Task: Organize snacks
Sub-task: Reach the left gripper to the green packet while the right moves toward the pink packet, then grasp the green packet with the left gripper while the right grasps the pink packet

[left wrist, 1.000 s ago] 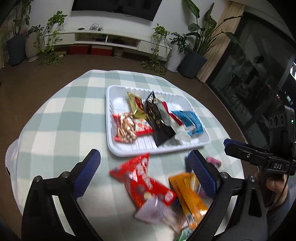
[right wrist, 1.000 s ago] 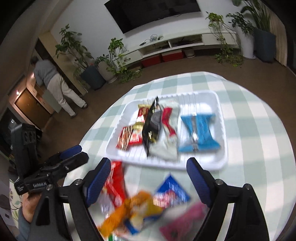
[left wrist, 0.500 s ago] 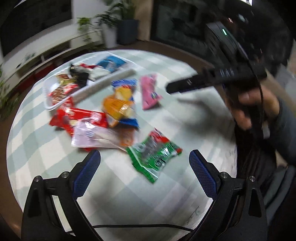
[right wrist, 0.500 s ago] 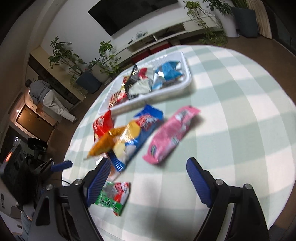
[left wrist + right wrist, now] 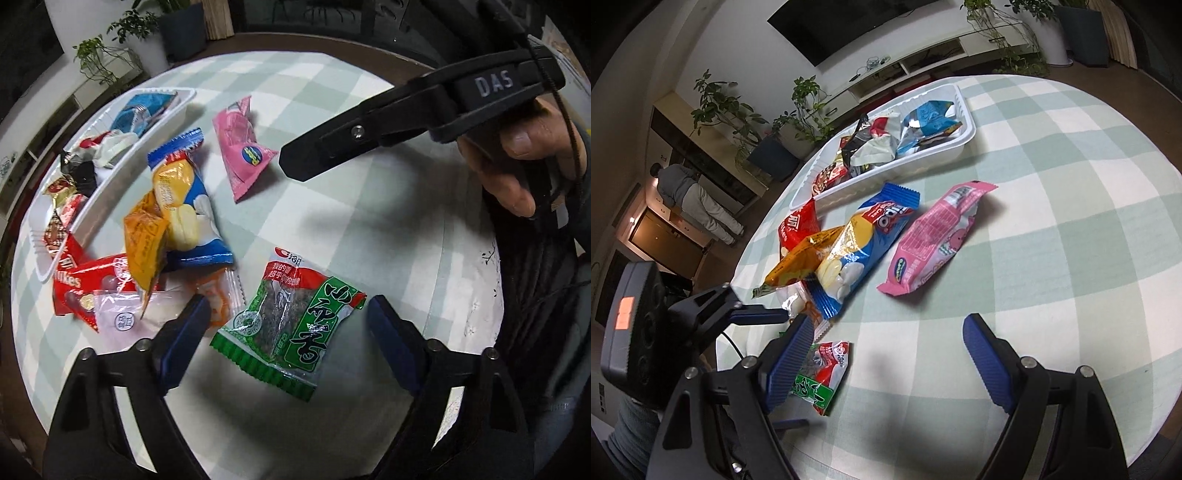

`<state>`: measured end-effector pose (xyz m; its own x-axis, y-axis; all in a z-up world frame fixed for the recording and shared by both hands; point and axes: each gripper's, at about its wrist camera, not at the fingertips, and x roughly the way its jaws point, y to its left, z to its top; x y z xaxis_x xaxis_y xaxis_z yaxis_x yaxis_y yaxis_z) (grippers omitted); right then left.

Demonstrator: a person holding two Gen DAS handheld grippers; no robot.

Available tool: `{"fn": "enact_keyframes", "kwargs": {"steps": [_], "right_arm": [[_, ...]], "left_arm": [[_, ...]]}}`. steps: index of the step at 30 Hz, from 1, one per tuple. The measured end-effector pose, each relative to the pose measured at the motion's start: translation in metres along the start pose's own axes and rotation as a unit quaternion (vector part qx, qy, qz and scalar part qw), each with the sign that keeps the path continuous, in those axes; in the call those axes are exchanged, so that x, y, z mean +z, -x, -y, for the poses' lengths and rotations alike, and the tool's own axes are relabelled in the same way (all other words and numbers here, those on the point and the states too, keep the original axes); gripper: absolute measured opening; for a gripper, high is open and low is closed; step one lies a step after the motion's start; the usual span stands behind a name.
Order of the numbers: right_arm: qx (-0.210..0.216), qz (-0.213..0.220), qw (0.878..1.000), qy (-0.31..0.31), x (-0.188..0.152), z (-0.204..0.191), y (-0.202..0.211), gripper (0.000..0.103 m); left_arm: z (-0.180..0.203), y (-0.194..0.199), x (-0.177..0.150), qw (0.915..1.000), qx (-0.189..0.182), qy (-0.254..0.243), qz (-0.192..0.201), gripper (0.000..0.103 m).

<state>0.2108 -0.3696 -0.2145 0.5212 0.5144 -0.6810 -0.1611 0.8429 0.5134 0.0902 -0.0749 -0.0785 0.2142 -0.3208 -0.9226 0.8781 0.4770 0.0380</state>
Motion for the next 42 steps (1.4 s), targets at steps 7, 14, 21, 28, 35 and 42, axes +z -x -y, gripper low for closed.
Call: {"fn": "enact_keyframes", "kwargs": {"steps": [7, 14, 21, 28, 35, 42], "right_arm": [[0.003, -0.004, 1.0, -0.001, -0.002, 0.0, 0.0, 0.085], [0.003, -0.009, 1.0, 0.001, -0.005, -0.002, -0.001, 0.084], [0.0, -0.012, 1.0, 0.001, -0.007, -0.004, -0.001, 0.083], [-0.006, -0.017, 1.0, 0.007, -0.008, -0.005, -0.002, 0.075], [-0.02, -0.021, 1.0, 0.007, -0.005, -0.004, -0.004, 0.071], [-0.043, -0.02, 0.999, -0.02, 0.016, 0.004, -0.01, 0.071]], "left_arm": [[-0.009, -0.012, 0.005, 0.9994, -0.024, 0.013, -0.02, 0.07], [-0.011, -0.018, 0.005, 0.9974, -0.041, 0.053, -0.025, 0.054], [-0.022, -0.013, 0.004, 0.9914, -0.041, 0.122, -0.02, 0.054], [-0.01, -0.008, -0.003, 0.9894, -0.014, 0.145, -0.004, 0.031], [-0.007, 0.001, -0.024, 0.9826, -0.017, 0.183, 0.028, 0.027], [-0.01, 0.014, -0.046, 0.9659, -0.031, 0.247, 0.07, 0.027]]}}
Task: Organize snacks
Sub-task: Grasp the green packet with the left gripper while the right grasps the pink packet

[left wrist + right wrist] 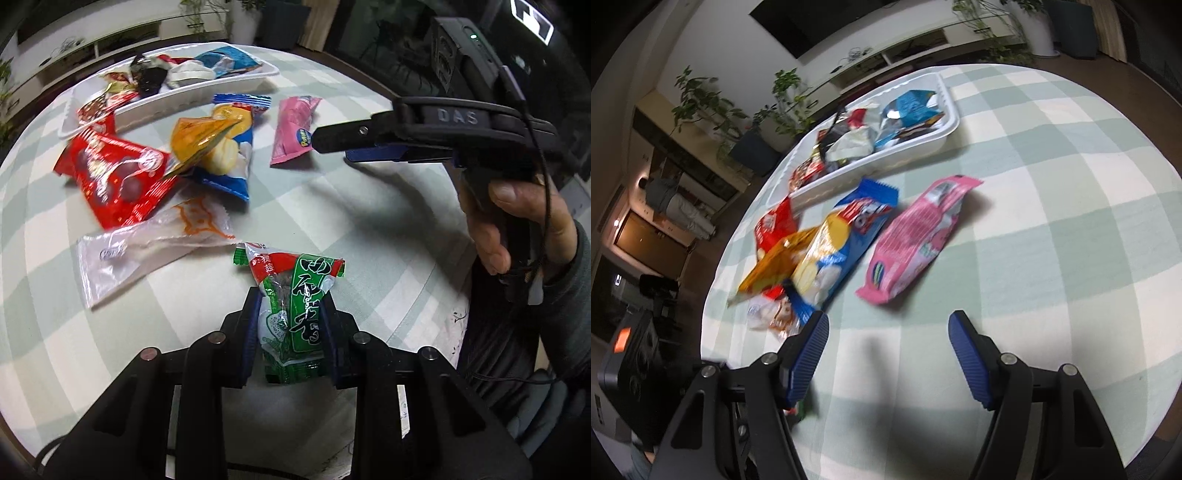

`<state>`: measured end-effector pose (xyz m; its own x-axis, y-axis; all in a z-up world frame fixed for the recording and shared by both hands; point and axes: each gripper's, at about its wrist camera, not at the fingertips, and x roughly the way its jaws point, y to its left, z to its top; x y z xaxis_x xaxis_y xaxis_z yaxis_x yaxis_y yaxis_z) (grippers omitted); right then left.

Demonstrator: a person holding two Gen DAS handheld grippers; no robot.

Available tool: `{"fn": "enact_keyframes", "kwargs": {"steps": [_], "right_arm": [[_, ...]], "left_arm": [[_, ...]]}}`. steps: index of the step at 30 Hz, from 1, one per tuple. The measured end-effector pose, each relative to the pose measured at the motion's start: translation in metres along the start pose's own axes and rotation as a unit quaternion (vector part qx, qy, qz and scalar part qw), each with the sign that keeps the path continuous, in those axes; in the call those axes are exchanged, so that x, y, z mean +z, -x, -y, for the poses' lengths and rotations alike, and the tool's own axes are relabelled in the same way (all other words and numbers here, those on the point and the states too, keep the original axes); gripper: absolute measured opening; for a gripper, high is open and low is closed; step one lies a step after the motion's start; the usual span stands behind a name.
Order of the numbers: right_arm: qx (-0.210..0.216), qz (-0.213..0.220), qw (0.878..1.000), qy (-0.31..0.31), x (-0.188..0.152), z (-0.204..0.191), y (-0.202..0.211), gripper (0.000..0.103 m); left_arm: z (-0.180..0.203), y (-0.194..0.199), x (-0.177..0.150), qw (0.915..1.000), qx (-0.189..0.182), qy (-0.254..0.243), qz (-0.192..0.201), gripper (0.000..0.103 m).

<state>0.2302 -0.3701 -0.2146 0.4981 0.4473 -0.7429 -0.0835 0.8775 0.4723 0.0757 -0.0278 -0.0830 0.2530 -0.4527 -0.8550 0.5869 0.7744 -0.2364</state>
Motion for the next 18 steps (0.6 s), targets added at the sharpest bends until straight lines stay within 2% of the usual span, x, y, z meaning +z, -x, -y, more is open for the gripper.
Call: {"fn": "enact_keyframes", "kwargs": {"steps": [8, 12, 17, 18], "right_arm": [[-0.074, -0.021, 0.997, 0.01, 0.047, -0.009, -0.035, 0.069], [-0.124, -0.023, 0.991, 0.055, 0.054, -0.022, -0.047, 0.066], [-0.165, -0.019, 0.979, 0.115, 0.041, -0.03, -0.048, 0.051], [-0.176, -0.02, 0.976, 0.126, 0.038, -0.03, -0.046, 0.045]], "left_arm": [[-0.017, 0.02, -0.021, 0.9978, -0.005, 0.059, 0.03, 0.027], [-0.024, 0.026, -0.026, 0.9963, -0.005, 0.075, 0.041, 0.027], [-0.028, 0.031, -0.033, 0.9951, -0.004, 0.088, 0.045, 0.027], [-0.03, 0.03, -0.033, 0.9949, -0.004, 0.09, 0.046, 0.027]]}}
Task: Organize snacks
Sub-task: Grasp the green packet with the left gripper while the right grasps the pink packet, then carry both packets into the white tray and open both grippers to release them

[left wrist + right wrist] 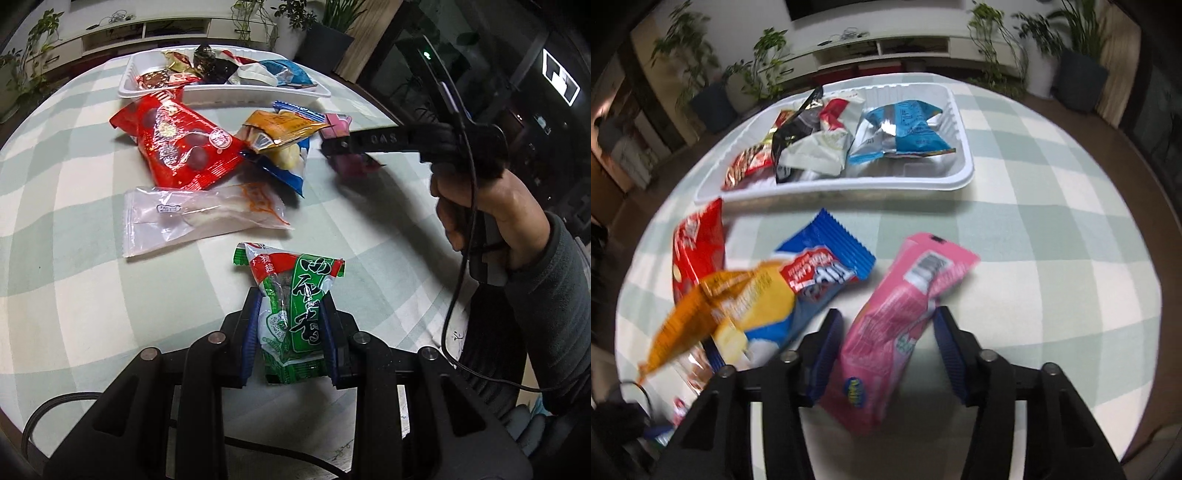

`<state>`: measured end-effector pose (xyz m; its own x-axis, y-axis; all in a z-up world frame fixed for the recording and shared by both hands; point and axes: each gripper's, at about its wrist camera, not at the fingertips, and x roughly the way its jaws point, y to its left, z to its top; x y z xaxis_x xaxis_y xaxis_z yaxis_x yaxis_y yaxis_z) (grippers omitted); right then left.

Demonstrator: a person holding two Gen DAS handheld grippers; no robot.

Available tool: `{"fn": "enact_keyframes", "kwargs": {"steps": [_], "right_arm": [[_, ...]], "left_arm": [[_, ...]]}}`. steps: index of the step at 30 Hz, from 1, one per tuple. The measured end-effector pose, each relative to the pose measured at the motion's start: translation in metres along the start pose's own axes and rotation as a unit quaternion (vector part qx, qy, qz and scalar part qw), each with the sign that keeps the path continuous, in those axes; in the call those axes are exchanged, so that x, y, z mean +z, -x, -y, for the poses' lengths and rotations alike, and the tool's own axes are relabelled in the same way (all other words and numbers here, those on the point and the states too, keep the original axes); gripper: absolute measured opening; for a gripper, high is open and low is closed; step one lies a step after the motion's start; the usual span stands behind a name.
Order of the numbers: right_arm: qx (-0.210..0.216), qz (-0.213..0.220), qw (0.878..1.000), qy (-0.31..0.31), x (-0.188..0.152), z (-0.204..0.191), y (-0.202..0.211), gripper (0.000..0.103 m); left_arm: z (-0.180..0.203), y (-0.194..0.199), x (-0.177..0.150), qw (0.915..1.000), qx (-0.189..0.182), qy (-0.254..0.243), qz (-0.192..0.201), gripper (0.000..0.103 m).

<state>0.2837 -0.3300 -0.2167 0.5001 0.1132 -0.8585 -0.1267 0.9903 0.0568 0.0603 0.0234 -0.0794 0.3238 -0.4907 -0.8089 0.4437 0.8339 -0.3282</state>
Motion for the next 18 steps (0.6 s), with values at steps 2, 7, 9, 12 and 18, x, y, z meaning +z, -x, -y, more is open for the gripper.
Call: {"fn": "enact_keyframes", "kwargs": {"steps": [2, 7, 9, 12, 18], "right_arm": [[-0.007, -0.002, 1.0, 0.009, 0.0, 0.004, -0.001, 0.037], [-0.019, -0.002, 0.999, 0.034, -0.008, 0.002, 0.005, 0.032], [-0.015, -0.002, 0.999, 0.034, -0.011, 0.002, 0.008, 0.031], [-0.005, 0.0, 1.0, 0.03, -0.018, 0.005, 0.013, 0.029], [0.031, 0.017, 0.999, -0.006, -0.035, 0.013, 0.028, 0.028]], "left_arm": [[-0.002, 0.001, 0.0, 1.0, 0.0, 0.005, 0.004, 0.027], [-0.005, 0.006, -0.004, 0.9999, 0.004, 0.013, 0.009, 0.027], [-0.007, 0.008, -0.005, 0.9998, 0.005, 0.016, 0.011, 0.027], [-0.008, 0.012, -0.006, 0.9996, 0.007, 0.022, 0.016, 0.027], [-0.016, 0.022, -0.007, 0.9992, 0.009, 0.032, 0.024, 0.027]]}}
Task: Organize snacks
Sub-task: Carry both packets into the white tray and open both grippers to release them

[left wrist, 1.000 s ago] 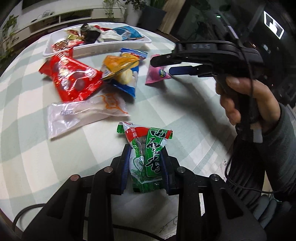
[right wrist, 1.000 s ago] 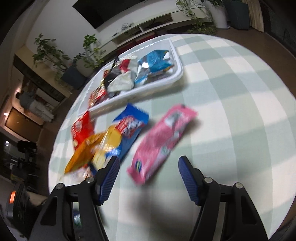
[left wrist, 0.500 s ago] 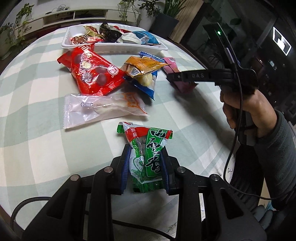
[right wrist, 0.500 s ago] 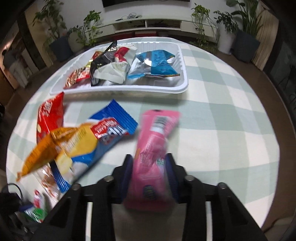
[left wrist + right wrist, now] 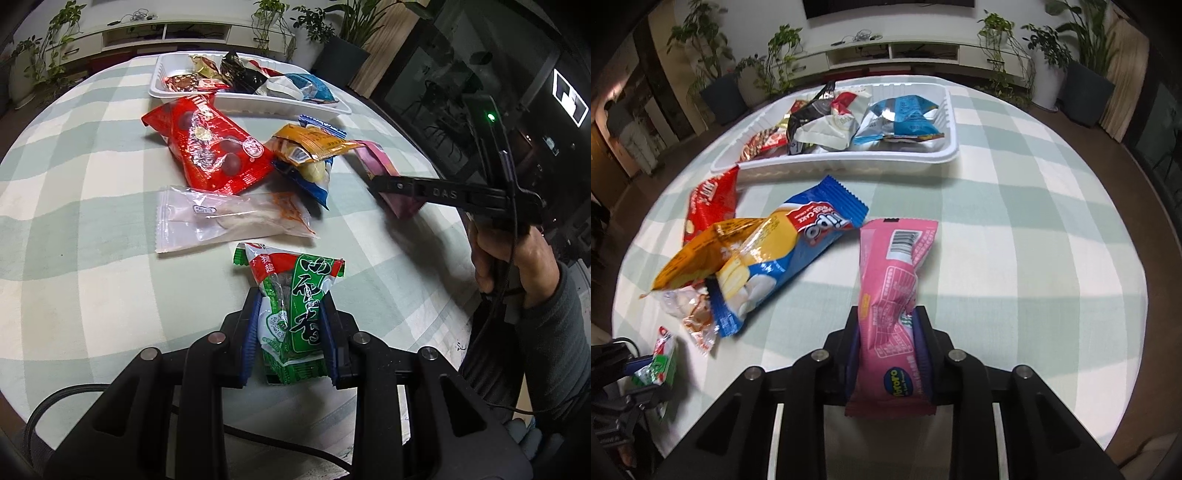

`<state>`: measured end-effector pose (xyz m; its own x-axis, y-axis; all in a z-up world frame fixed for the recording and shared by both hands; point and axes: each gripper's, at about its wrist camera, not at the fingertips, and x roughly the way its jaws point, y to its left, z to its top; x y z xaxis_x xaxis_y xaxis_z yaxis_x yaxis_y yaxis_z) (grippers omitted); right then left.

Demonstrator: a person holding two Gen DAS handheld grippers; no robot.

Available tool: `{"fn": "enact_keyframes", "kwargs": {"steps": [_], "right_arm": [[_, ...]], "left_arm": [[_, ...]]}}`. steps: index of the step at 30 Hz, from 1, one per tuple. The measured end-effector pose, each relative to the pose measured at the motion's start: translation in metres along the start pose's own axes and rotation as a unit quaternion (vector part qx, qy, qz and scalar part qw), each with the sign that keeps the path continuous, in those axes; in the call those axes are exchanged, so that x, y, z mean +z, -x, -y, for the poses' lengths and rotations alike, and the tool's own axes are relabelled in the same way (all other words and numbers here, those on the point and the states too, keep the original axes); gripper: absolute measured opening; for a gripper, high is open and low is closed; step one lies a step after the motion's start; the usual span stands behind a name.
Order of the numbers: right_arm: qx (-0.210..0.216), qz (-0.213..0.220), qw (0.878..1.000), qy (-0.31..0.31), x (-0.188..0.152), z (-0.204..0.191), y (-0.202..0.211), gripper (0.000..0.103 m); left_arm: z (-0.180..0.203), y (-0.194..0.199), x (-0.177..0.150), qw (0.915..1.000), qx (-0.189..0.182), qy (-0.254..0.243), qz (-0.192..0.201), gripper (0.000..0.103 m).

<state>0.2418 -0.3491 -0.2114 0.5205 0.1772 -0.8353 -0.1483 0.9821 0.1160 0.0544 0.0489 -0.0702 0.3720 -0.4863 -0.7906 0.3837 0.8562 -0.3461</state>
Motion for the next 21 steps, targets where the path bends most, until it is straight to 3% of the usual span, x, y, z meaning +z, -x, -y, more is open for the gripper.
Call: {"fn": "enact_keyframes", "kwargs": {"steps": [6, 12, 17, 21], "right_arm": [[0.03, 0.028, 0.999, -0.028, -0.013, 0.007, 0.025, 0.028], [0.042, 0.052, 0.996, -0.055, -0.006, 0.025, 0.04, 0.028], [0.041, 0.073, 0.993, -0.08, 0.016, 0.049, 0.053, 0.028], [0.036, 0.106, 0.991, -0.076, 0.051, 0.058, 0.072, 0.028]], "left_arm": [[-0.006, 0.01, 0.007, 0.9998, -0.005, 0.012, 0.013, 0.027], [-0.024, 0.034, 0.023, 0.9987, -0.006, 0.03, 0.041, 0.027], [-0.042, 0.056, 0.053, 0.997, 0.012, 0.032, 0.07, 0.027], [-0.055, 0.071, 0.095, 0.9948, 0.035, 0.019, 0.093, 0.027]]}}
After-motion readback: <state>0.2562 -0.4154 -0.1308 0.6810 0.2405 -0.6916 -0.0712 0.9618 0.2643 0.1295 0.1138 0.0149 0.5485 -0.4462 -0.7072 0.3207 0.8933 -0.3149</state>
